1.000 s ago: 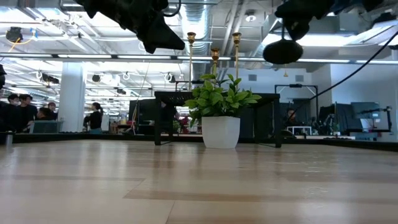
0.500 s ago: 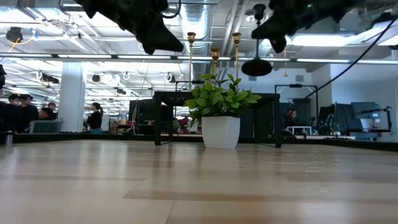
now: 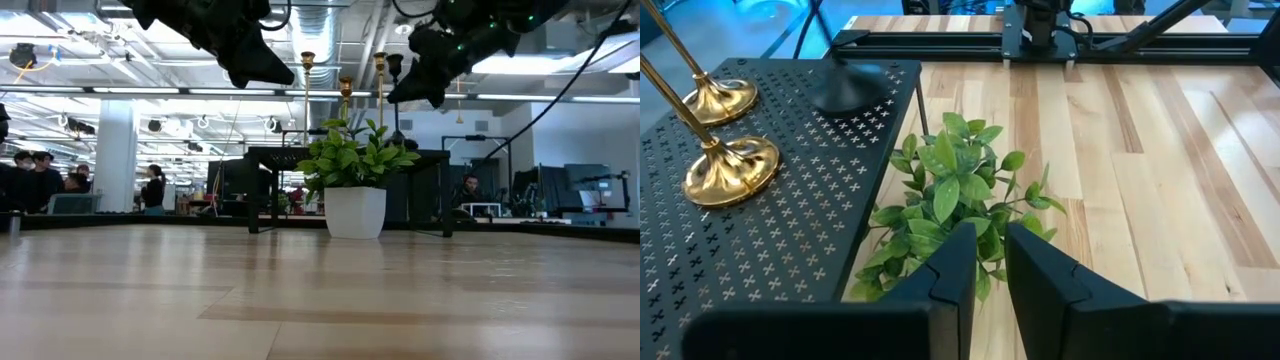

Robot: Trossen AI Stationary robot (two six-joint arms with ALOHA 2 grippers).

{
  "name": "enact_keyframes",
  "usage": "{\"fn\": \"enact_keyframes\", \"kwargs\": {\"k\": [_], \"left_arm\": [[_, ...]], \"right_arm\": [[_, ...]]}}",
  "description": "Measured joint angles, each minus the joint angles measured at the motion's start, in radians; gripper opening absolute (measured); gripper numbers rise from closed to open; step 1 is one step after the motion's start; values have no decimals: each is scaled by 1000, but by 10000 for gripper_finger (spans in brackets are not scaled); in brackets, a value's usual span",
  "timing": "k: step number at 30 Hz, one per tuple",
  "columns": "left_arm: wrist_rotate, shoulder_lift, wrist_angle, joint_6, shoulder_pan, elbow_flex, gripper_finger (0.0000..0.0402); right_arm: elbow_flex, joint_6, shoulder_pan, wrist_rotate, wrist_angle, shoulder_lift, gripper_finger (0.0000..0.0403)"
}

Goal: Pick & Place candle stick holders
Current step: Put the right black candle holder on the shelf

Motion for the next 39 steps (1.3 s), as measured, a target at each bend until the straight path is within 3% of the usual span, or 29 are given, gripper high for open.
{"fn": "enact_keyframes", "kwargs": {"k": [21,34,39], "left_arm": [[-1,0,0,0,0,0,57],[0,0,1,0,0,0,57],[0,0,1,0,0,0,57]], "right_arm": [[4,-22,-43,19,72,78,0],[1,-33,-45,27,46,56,0],[0,-33,-45,27,29,55,37]]}}
